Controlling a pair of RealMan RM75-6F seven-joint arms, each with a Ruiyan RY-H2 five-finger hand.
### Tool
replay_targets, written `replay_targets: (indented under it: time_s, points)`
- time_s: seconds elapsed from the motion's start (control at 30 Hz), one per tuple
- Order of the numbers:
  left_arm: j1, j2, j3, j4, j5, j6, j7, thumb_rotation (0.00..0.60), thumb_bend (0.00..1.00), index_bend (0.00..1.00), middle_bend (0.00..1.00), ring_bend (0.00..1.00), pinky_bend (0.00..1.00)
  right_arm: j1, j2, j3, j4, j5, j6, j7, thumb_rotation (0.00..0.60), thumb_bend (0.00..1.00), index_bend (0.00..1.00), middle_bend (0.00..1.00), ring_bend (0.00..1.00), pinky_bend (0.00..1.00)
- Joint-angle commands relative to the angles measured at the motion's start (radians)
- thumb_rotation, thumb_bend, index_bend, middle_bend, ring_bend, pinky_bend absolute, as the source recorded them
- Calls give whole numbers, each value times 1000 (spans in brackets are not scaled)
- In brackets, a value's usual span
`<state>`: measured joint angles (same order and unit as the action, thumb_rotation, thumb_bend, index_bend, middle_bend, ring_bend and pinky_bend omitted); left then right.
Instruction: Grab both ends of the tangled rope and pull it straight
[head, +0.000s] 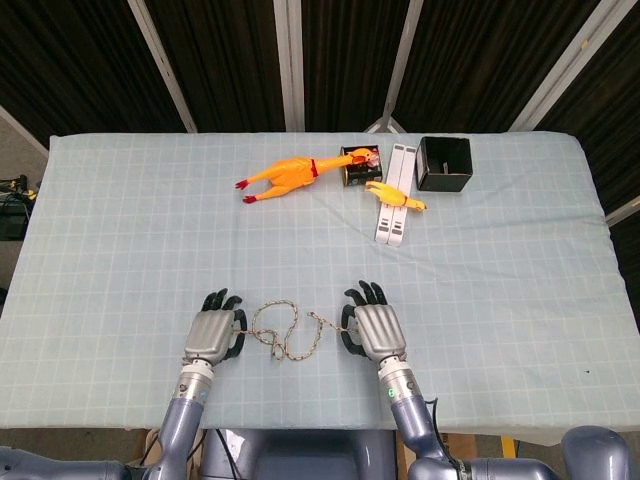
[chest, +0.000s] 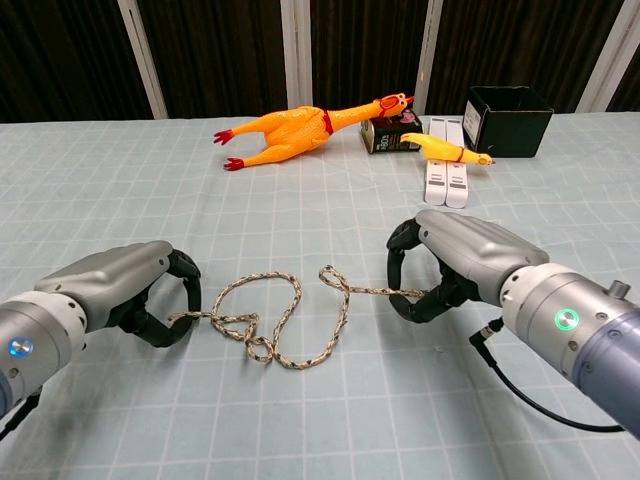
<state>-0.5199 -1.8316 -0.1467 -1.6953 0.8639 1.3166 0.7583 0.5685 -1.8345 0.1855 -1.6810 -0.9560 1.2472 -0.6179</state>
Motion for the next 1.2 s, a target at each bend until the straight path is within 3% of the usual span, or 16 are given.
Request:
replay_targets:
  time_s: [0.03, 1.2]
  points:
    - [0, 3, 0, 1, 3, 2, -2, 600, 588, 535, 178, 16, 10, 0, 1, -1, -1, 0, -1, 0, 600, 456, 648, 229, 0, 0]
    - [8, 95, -35, -58, 24, 35, -46, 600, 653, 623, 204, 27, 10, -23, 28, -30, -35, -11, 17, -12, 600, 456, 648, 233, 0, 0]
